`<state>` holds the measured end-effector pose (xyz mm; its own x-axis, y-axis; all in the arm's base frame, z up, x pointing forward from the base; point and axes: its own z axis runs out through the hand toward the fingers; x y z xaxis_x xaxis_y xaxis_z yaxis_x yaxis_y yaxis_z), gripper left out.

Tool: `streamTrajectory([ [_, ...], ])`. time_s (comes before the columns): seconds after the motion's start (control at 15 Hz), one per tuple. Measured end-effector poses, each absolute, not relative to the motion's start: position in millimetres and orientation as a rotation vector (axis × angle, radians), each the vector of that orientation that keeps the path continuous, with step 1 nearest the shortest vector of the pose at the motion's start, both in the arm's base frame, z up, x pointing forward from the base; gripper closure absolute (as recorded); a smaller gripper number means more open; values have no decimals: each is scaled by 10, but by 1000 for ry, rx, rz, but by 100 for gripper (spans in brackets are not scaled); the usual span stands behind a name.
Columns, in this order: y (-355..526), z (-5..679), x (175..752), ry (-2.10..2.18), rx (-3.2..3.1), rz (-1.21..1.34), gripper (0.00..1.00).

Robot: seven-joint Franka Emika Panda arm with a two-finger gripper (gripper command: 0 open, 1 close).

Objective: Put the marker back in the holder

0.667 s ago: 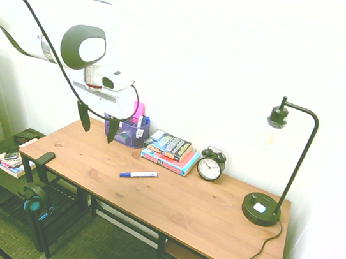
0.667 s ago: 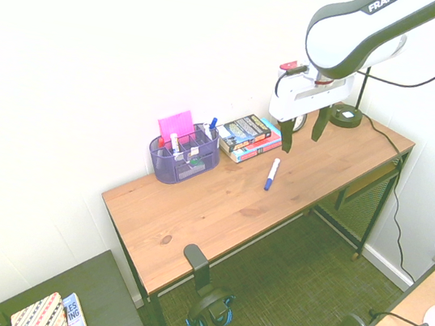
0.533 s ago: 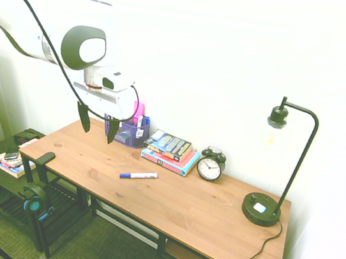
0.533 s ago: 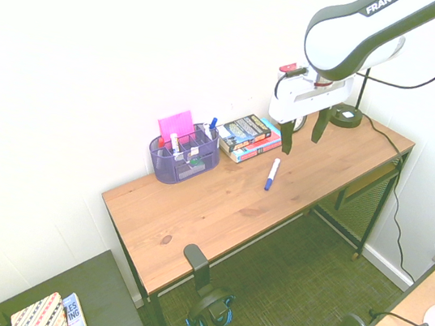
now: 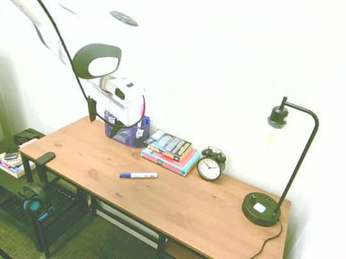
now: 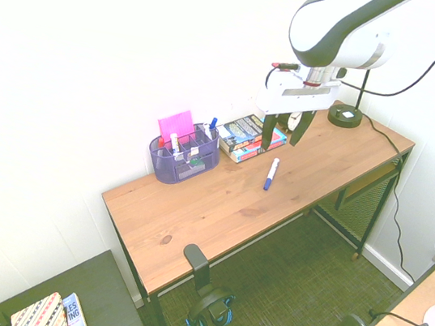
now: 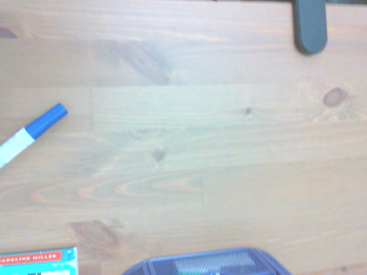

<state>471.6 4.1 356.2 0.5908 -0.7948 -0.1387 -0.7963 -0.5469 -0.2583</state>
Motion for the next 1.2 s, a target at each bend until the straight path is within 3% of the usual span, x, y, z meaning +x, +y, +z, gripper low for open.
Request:
streamTrajectory([
  [0.47,-195,3035,5084,1754,-2347,-65,0],
  [1.2,-361,1879,5734,2060,-2229,-74,0],
])
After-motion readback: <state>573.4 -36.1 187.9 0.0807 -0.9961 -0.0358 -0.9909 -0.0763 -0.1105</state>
